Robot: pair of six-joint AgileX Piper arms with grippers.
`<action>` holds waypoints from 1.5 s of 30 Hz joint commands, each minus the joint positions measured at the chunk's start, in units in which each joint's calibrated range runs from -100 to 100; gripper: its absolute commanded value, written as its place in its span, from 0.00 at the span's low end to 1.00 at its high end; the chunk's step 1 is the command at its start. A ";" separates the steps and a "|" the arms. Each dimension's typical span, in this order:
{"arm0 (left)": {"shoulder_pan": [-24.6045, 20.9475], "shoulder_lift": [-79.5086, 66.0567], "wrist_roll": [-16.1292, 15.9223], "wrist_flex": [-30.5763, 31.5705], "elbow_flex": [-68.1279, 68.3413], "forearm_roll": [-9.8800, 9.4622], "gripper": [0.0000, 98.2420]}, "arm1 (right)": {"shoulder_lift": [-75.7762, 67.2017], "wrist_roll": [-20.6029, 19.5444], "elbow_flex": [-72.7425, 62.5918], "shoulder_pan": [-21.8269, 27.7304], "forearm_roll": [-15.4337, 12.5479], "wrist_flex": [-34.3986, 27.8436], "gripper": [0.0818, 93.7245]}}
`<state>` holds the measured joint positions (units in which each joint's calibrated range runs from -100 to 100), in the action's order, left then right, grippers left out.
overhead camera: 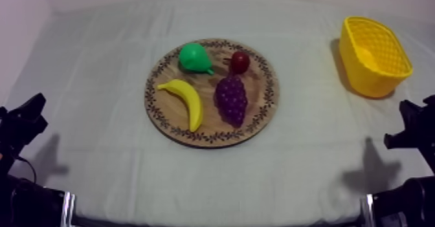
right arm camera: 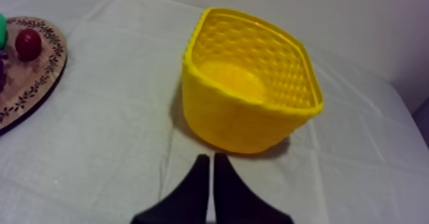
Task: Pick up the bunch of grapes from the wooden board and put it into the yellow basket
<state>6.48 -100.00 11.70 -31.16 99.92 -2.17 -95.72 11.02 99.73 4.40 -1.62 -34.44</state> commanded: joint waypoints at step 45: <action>0.00 0.00 -0.01 0.03 -0.03 0.00 0.00 | 39.19 -0.16 -46.60 -19.50 2.21 -9.06 0.01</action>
<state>6.48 -100.00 11.70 -31.16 99.92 -2.17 -64.98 10.97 64.16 -12.26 0.75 -41.41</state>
